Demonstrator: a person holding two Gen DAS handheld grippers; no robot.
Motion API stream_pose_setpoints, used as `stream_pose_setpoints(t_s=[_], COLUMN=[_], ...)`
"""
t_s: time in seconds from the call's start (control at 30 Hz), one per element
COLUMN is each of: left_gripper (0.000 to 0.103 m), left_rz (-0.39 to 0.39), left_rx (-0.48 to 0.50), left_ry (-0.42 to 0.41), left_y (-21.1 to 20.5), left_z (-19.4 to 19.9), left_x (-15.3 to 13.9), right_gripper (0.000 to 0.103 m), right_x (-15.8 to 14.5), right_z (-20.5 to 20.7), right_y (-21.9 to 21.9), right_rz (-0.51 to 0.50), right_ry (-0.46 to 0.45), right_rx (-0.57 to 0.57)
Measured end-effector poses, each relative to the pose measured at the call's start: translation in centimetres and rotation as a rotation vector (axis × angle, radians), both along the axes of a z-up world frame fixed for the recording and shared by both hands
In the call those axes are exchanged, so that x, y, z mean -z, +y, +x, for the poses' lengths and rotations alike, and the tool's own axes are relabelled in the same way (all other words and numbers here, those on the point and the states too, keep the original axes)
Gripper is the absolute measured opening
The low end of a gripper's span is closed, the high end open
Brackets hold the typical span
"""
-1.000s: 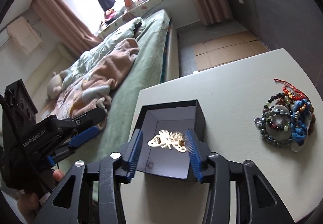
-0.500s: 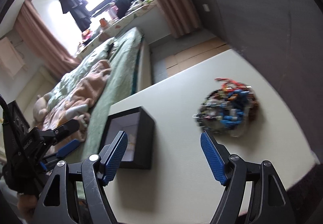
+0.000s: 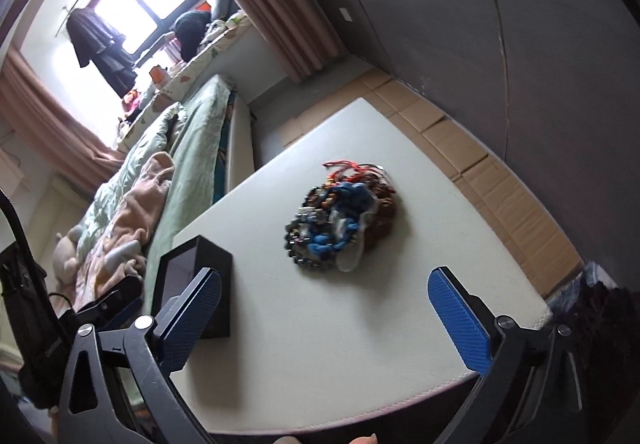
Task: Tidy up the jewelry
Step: 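Grasp the blue knotted cord bracelet with the left gripper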
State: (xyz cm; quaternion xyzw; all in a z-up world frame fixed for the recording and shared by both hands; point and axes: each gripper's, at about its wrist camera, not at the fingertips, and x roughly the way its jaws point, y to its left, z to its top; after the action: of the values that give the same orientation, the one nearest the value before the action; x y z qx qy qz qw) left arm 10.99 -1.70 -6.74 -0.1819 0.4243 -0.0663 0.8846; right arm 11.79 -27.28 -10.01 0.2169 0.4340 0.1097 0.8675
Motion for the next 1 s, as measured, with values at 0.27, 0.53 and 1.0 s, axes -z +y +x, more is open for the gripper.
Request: stream_pose_setpoints(t_s=[0.27,0.53,1.0], left_gripper=[0.088,0.068,0.014], left_rz=[0.03,-0.014,-0.016], left_rx=[0.083,0.166,0.279], left_ry=[0.063,0.1,0.188], left_y=[-4.0,-7.3,-11.5], left_z=[3.4,6.3,9.5], left_x=[-0.2,1.6,6.5], right_gripper=[0.103,0.103,0.074], right_x=[0.2,1.5,5.4], right_z=[1.1,1.9,5.3], right_y=[-3.1,-6.4,-6.6], right_rz=[0.057,0.179,0.314], right_ry=[0.024,0.078,0.236], right_rx=[0.048,0.152,0.203])
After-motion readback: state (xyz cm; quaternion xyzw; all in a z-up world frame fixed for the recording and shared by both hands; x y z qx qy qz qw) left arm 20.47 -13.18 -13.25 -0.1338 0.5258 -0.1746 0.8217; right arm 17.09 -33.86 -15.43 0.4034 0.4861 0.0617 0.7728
